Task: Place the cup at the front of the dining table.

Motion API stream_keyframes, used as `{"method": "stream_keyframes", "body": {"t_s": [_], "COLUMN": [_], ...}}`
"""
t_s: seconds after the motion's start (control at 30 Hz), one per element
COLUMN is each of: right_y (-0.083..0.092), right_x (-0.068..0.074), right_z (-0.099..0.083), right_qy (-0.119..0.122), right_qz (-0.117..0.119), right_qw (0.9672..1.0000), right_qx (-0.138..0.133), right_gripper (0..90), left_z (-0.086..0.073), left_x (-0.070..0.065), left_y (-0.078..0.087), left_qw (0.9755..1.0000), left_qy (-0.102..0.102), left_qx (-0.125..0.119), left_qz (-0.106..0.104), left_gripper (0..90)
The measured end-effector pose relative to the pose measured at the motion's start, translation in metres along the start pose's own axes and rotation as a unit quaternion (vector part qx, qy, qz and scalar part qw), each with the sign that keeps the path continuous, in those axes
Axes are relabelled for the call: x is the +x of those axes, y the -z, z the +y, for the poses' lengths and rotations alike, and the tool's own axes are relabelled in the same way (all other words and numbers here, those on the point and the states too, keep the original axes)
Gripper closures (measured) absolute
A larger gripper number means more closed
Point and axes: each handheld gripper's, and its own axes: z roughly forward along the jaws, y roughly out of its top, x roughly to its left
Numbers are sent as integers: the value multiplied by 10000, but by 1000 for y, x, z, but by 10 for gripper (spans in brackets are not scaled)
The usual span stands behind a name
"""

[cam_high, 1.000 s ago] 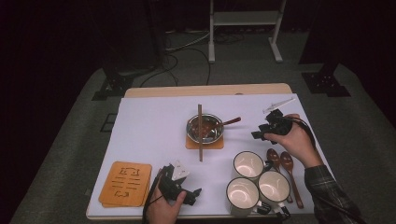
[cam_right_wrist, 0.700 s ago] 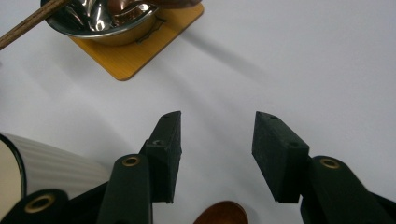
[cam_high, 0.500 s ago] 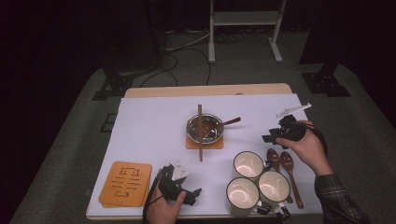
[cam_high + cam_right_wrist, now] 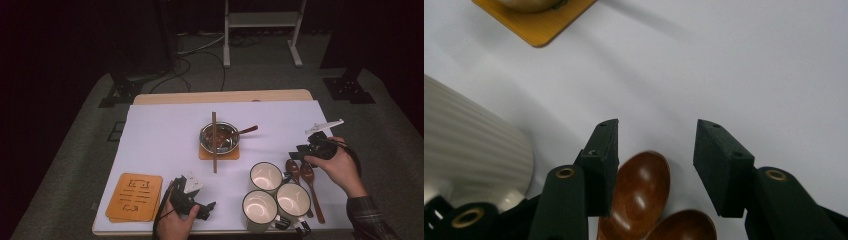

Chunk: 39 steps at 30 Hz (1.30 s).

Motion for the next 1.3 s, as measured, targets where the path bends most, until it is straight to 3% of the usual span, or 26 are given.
{"method": "stream_keyframes", "body": {"t_s": [0.27, 0.67, 1.3], "right_y": [7, 14, 22], "right_x": [-3, 1, 23], "right_z": [-19, -34, -50], "right_qy": [-49, -25, 160], "right_qz": [-26, 59, 329], "right_qw": [10000, 10000, 9993], "right_qx": [51, 63, 60], "right_gripper": [511, 506, 498], "left_z": [0, 0, 0], "left_x": [0, 0, 0], "left_y": [0, 0, 0], "left_qw": [10000, 10000, 10000], "left_qy": [13, 15, 14], "left_qx": [6, 6, 6], "left_qz": [-9, -9, -9], "left_gripper": [0, 0, 0]}}
